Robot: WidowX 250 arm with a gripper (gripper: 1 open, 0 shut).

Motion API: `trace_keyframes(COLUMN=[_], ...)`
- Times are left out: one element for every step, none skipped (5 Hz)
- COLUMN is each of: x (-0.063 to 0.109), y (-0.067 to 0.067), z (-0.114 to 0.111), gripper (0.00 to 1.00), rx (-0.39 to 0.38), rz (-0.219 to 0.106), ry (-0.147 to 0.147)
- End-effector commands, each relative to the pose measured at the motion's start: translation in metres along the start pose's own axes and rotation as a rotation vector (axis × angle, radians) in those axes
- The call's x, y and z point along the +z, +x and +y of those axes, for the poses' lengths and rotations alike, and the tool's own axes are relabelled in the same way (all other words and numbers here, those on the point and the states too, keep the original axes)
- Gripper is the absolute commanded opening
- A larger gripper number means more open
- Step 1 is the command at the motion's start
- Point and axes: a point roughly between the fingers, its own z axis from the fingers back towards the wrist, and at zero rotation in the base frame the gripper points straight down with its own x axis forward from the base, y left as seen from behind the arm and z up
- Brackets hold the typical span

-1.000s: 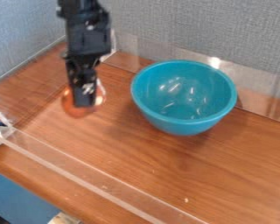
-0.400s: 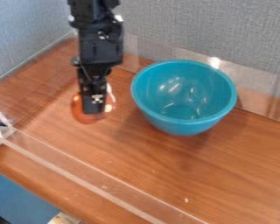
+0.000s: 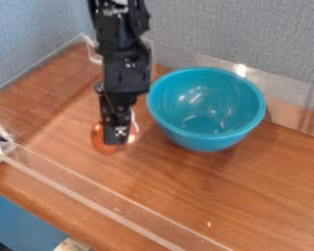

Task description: Remove the mushroom from inside the blue bowl and put it on the table

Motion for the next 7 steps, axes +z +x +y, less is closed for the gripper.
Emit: trace_keyframes(x=[-0.002,-0.007,-0.003,0.003,0.002,0.001,0.000], y=[-0.002,-0.004,-0.011,-0.017,-0.017,-0.018,-0.020], z=[0.004,0.006,0.014,0.021,0.025,0.034,0.043], gripper=[0.00,0.00,0.00,0.00,0.00,0.00,0.00], rx=[0.071,0.138,0.202,0.265,0.274,0.305,0.338], rz=[-0.007,-0.001,0.002,0.002,0.006,0.008,0.012], ry=[0.016,0.012,0.007,0.004,0.001,-0.003,-0.006])
